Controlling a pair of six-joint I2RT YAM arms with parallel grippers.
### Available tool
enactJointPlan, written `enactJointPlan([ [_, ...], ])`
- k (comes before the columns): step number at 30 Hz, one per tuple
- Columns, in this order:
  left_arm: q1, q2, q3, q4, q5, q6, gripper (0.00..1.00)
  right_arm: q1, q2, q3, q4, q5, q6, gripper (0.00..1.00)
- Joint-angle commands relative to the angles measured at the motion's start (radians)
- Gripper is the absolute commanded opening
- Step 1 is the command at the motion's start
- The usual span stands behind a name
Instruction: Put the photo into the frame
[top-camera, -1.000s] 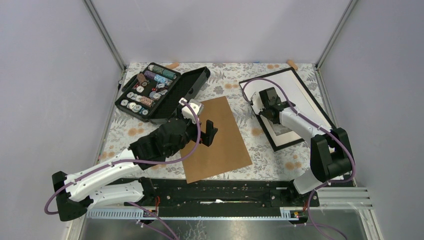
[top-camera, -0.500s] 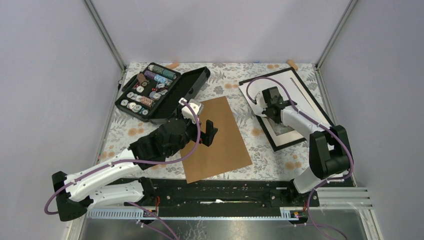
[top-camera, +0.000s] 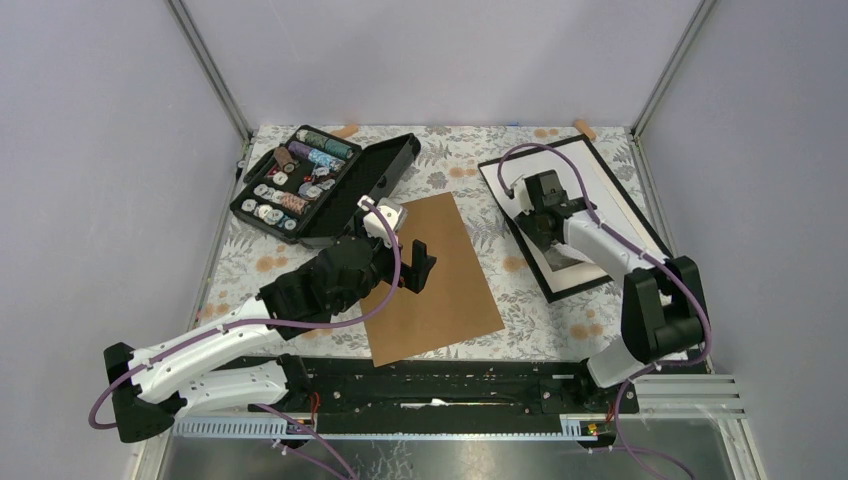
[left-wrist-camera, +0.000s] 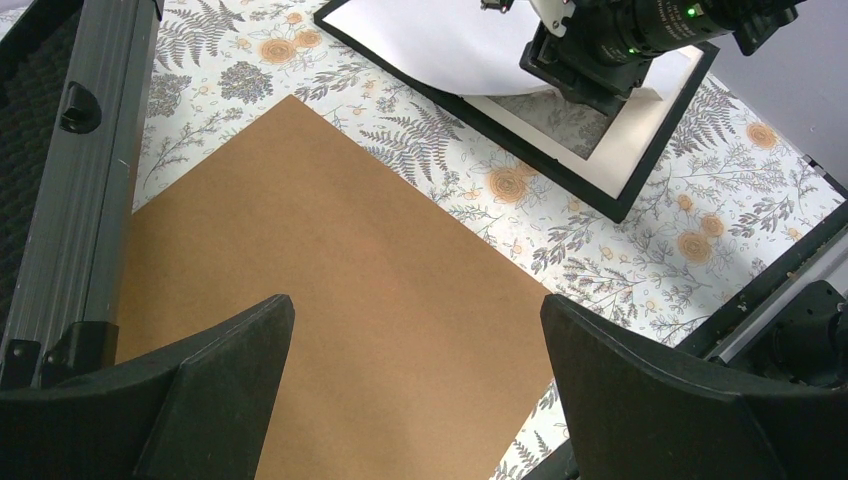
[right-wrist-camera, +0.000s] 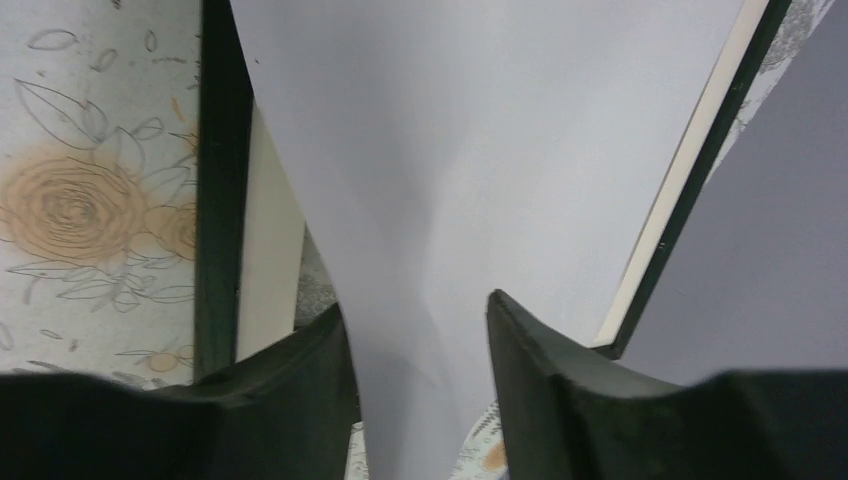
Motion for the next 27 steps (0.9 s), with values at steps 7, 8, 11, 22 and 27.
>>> enactJointPlan([
  [7,0.014,-0.01,0.008,0.043,0.038,-0.017,0.99,0.007,-0.298,-0.005,-0.092,-0.226,0.3,1.0],
  [8,0.018,-0.01,0.007,0.044,0.044,-0.021,0.99,0.006,-0.324,-0.006,-0.086,-0.202,0.407,1.0],
  [11,0.027,-0.007,0.006,0.047,0.061,-0.035,0.99,-0.012,-0.357,-0.003,-0.112,-0.126,0.683,1.0],
  [22,0.046,-0.009,0.006,0.044,0.07,-0.037,0.99,-0.267,-0.48,-0.439,0.22,-0.546,1.355,1.0],
  [27,0.046,0.0,0.0,0.06,0.103,-0.044,0.99,-0.267,-0.566,-0.571,0.29,-0.477,1.485,1.0],
])
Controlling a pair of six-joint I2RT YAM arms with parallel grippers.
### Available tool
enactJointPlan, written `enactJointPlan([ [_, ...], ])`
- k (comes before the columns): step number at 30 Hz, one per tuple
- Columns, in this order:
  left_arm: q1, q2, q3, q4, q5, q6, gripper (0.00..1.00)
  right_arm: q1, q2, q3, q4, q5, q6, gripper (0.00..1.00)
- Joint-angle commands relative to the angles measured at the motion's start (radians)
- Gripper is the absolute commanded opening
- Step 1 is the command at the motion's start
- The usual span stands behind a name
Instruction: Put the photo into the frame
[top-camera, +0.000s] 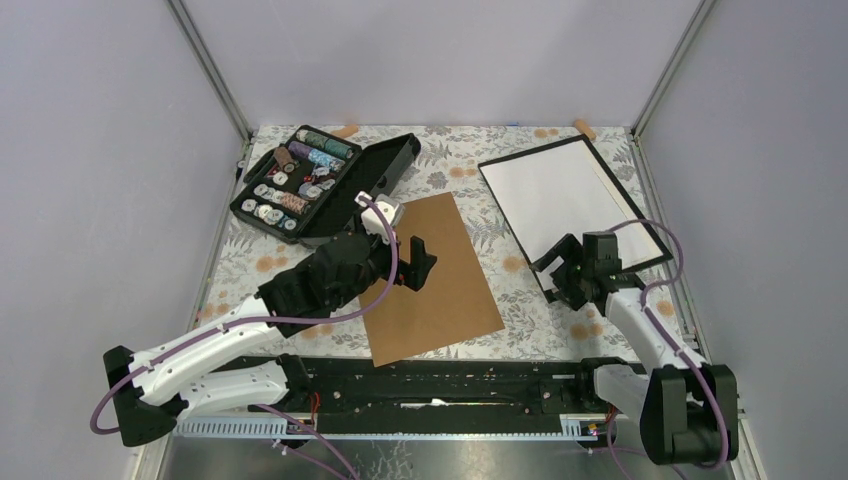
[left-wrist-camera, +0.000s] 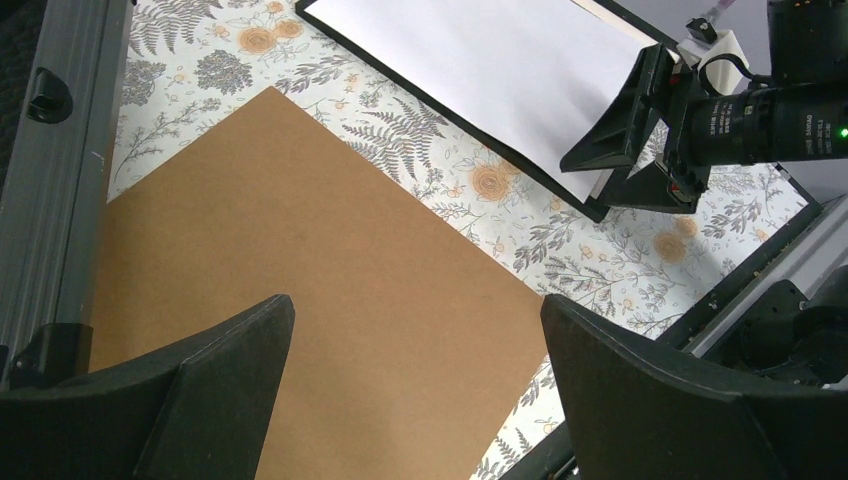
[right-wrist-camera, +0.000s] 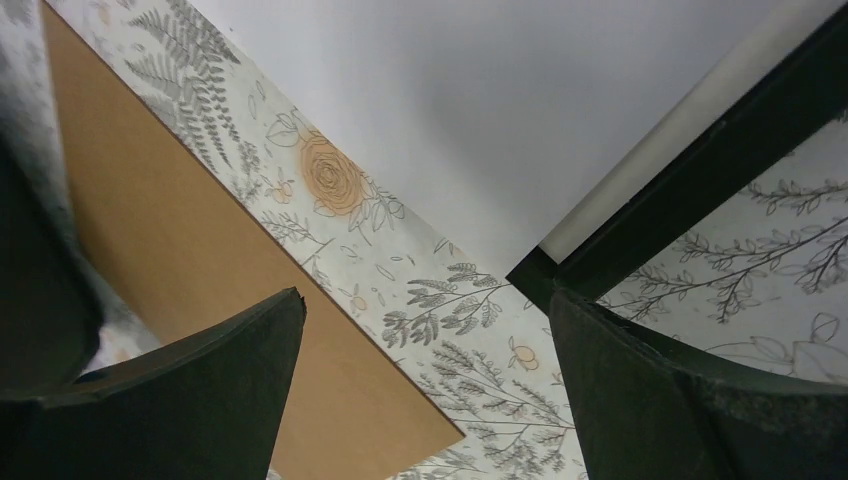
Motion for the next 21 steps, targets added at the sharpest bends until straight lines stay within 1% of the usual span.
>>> enactJointPlan([
  [1,0.005,0.007,-0.001,0.061,0.045,-0.011,0.99,0.002,-0.094,-0.046,0.134,0.014,0.188,1.0],
  [3,0.005,0.035,0.006,0.054,0.066,-0.024,0.99,0.001,-0.102,-0.029,0.117,0.043,0.145,1.0],
  [5,0.004,0.084,0.032,0.036,0.112,-0.047,0.99,0.0,-0.091,0.019,0.067,0.088,0.067,1.0],
  [7,0.006,0.145,0.068,0.021,0.178,-0.095,0.99,0.001,-0.081,0.066,0.009,0.132,-0.007,1.0],
  [9,0.006,0.209,0.096,0.032,0.277,-0.15,0.99,0.001,-0.084,0.099,-0.019,0.135,-0.067,1.0],
  [10,0.007,0.245,0.111,0.043,0.326,-0.188,0.99,0.0,-0.09,0.118,-0.038,0.165,-0.099,1.0],
  [13,0.008,0.361,0.153,0.107,0.449,-0.338,0.99,0.001,-0.103,0.209,-0.137,0.229,-0.204,1.0],
  [17,0.01,0.576,0.212,0.237,0.582,-0.589,0.98,0.0,-0.105,0.334,-0.271,0.392,-0.27,1.0],
  [19,0.011,0.691,0.252,0.31,0.622,-0.712,0.92,0.001,-0.112,0.379,-0.313,0.464,-0.282,1.0],
  [21,0.009,0.806,0.3,0.375,0.64,-0.809,0.87,0.0,-0.122,0.417,-0.342,0.477,-0.303,1.0],
])
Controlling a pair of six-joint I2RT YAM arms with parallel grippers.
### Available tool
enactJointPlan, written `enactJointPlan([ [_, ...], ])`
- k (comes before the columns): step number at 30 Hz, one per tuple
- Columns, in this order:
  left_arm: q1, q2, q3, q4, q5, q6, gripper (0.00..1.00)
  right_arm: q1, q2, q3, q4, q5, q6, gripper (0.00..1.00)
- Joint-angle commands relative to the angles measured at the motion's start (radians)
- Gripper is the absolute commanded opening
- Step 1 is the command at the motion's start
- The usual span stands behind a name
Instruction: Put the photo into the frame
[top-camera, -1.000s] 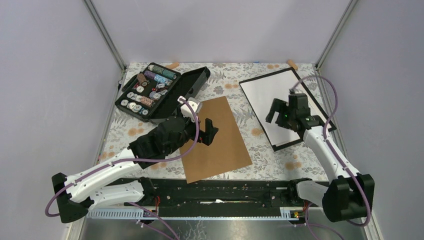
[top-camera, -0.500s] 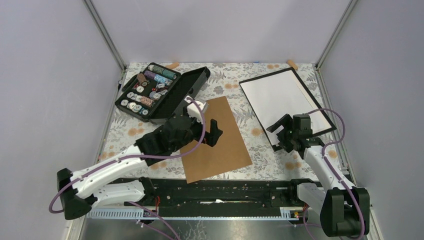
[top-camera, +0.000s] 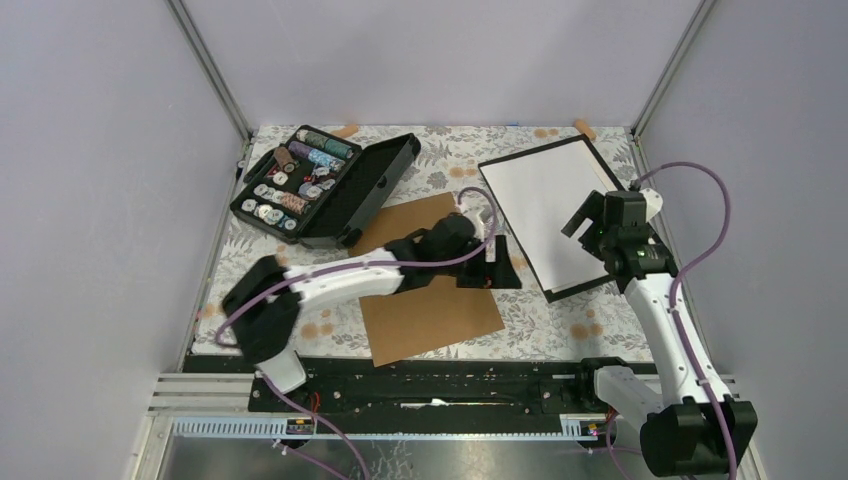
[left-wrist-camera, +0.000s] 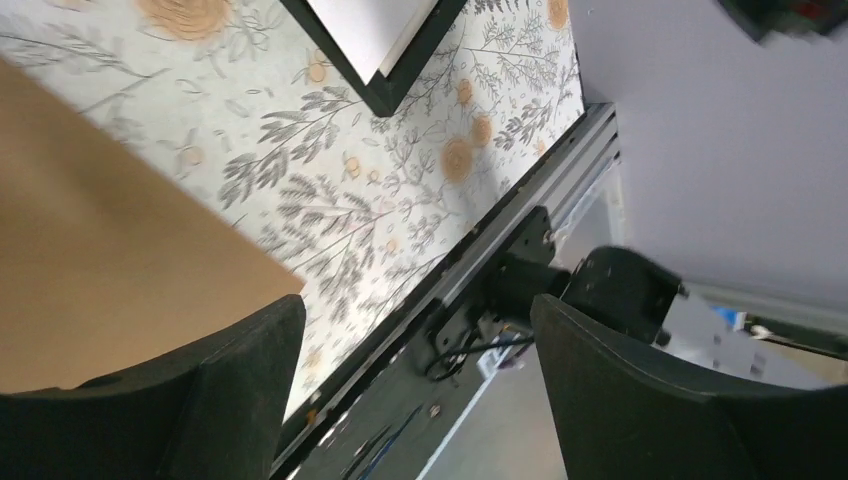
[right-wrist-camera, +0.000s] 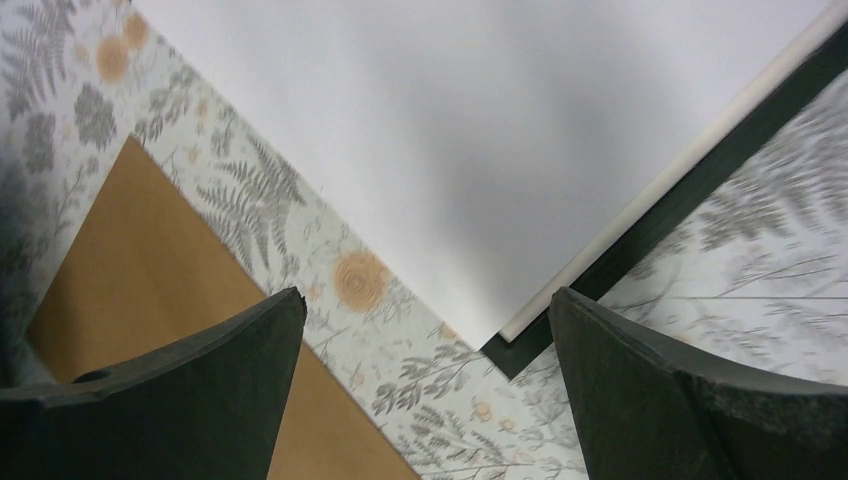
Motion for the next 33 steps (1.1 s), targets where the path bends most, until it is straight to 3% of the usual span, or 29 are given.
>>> enactJointPlan([
  [1,0.003,0.2,0.113,0.208,0.127,-0.322,0.84,0.001,-0.04,0.096,-0.127,0.138,-0.089,1.0],
  [5,0.009,0.334,0.14,0.312,0.065,-0.464,0.72,0.001,-0.096,0.087,-0.128,0.094,-0.067,1.0],
  [9,0.016,0.416,0.155,0.379,-0.067,-0.463,0.63,0.0,-0.136,0.048,-0.115,0.081,-0.052,1.0],
  [15,0.042,0.578,0.264,0.43,-0.048,-0.477,0.53,0.001,-0.135,0.016,-0.11,0.082,-0.08,1.0],
  [22,0.052,0.671,0.368,0.406,-0.061,-0.461,0.52,0.0,-0.133,-0.015,-0.103,0.091,-0.096,1.0],
  [33,0.062,0.695,0.438,0.392,-0.069,-0.406,0.45,0.0,-0.116,-0.04,-0.072,0.085,-0.099,1.0],
])
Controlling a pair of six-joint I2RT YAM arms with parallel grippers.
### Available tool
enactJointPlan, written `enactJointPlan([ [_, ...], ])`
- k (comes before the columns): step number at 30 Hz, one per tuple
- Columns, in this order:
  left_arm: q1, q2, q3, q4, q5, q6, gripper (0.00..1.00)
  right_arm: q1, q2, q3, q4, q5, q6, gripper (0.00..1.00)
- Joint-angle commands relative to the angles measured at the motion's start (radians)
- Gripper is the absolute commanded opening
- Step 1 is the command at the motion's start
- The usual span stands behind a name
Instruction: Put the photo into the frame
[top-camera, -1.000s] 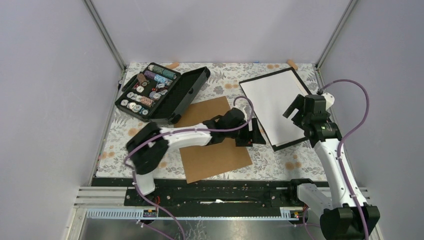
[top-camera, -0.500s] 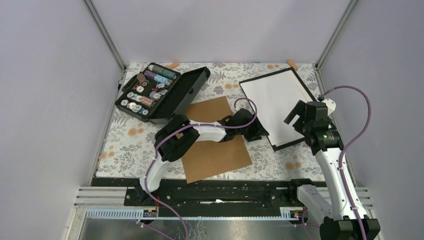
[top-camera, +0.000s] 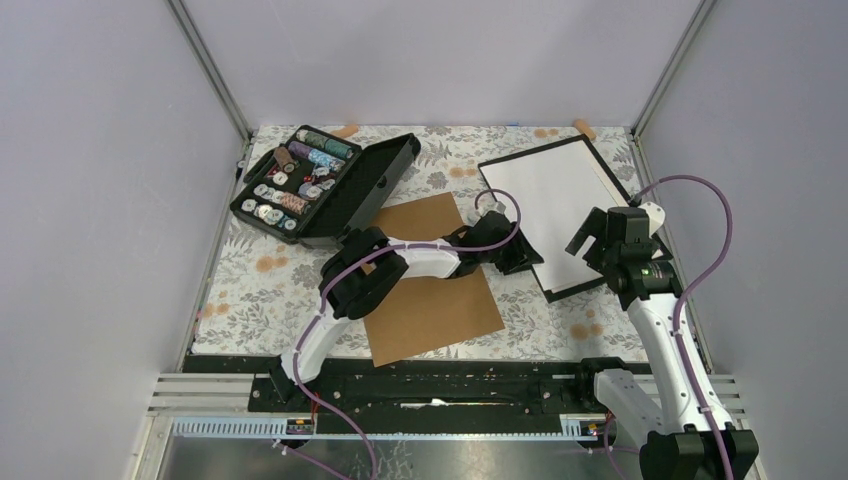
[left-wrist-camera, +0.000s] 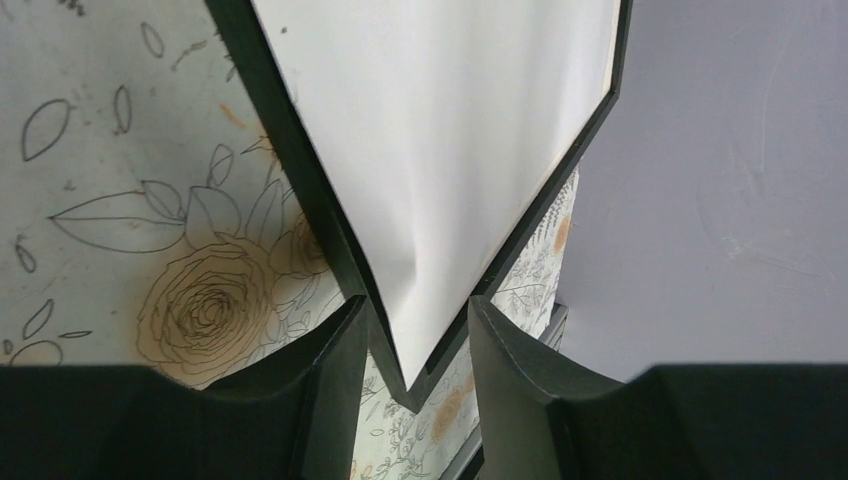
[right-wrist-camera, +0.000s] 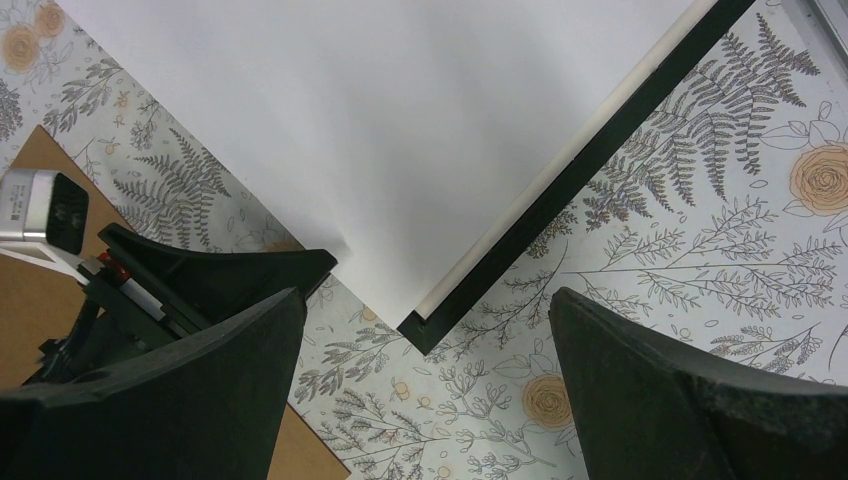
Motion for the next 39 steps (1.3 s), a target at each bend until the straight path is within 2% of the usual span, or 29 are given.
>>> enactJointPlan([
  [1,0.008,0.01,0.07,0.047,-0.018,0.031,0.45,0.0,0.008,-0.007,0.038,0.021,-0.01,1.0],
  [7,0.008,0.017,0.099,0.057,-0.002,0.037,0.4,0.001,0.018,-0.01,0.043,0.026,0.004,1.0],
  [12,0.019,0.021,0.089,0.093,0.029,0.004,0.37,-0.014,0.03,-0.023,0.044,0.04,0.109,1.0],
  [14,0.021,0.021,0.086,0.096,0.032,-0.003,0.35,-0.086,0.052,-0.04,0.061,-0.049,0.167,1.0],
  [18,0.032,0.024,0.092,0.086,0.05,-0.007,0.28,-0.304,0.126,-0.119,0.186,-0.422,0.218,1.0],
  [23,0.057,0.038,0.085,0.119,0.128,-0.06,0.2,-0.429,0.202,-0.134,0.247,-0.6,0.173,1.0],
  [29,0.077,0.064,0.076,0.225,0.234,-0.175,0.1,-0.466,0.23,-0.234,0.36,-0.711,0.265,1.0],
  [35,0.089,0.063,0.062,0.265,0.27,-0.216,0.03,-0.466,0.21,-0.346,0.469,-0.713,0.371,0.97],
  [39,0.104,0.067,0.041,0.307,0.294,-0.252,0.0,-0.466,0.185,-0.414,0.542,-0.702,0.452,0.93],
])
